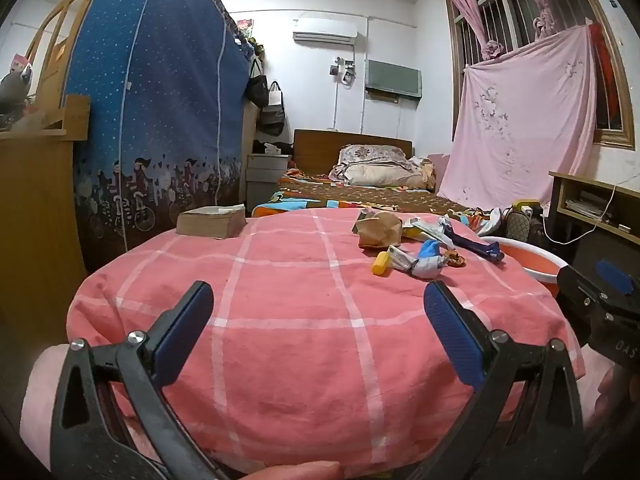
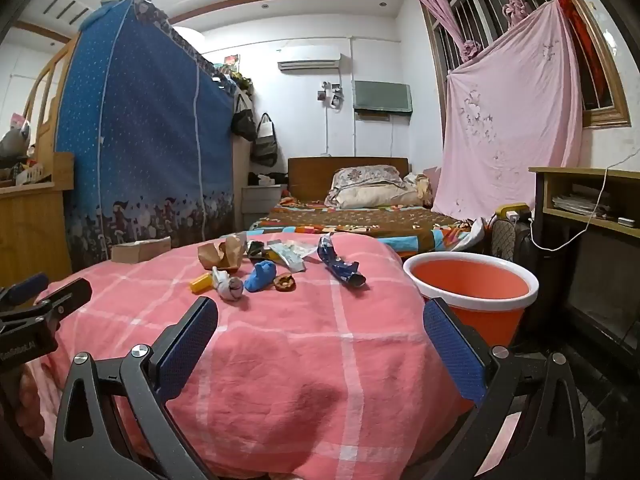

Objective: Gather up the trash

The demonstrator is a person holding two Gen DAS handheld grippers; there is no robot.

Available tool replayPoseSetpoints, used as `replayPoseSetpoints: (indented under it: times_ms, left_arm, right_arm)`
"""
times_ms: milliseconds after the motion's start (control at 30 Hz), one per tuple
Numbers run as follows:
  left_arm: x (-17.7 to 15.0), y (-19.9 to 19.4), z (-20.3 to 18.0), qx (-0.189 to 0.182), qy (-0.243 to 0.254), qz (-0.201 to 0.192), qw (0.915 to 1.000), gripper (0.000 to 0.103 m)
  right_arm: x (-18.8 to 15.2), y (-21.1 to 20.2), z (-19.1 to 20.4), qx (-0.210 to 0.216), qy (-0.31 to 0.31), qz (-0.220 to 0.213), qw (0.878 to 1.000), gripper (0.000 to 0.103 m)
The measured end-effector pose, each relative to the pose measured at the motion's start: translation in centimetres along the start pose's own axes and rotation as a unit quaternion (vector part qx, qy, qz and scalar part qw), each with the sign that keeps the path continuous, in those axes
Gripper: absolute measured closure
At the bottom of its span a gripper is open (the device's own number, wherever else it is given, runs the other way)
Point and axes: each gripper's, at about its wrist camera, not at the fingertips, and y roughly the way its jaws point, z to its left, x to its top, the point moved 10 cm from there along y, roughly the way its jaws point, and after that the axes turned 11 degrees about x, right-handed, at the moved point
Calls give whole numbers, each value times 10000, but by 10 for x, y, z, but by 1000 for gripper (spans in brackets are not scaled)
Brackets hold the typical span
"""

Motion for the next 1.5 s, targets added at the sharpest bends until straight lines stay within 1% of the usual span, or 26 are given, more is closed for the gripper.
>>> replayPoseSetpoints:
  times_ms: [267, 300, 467, 533, 1500]
  left_arm:
    - [0, 0, 0, -11, 13, 23, 10000, 15]
    - [2, -1, 11, -3, 7, 18, 10000, 15]
    - [4, -3, 17, -33, 39, 23, 10000, 15]
    - [0, 2, 10, 8, 21, 12, 10000, 15]
    - [-1, 2, 9, 19, 40, 8, 10000, 15]
  right_arm:
    - [1, 0, 0, -6, -22, -44, 10000, 0]
    - [1, 0, 0, -3, -20, -42, 10000, 0]
    - [1, 0, 0, -1, -12, -41, 10000, 0]
    - [1, 0, 0, 0, -9, -41, 10000, 0]
    - [1, 1, 0, 13, -2, -28, 10000, 0]
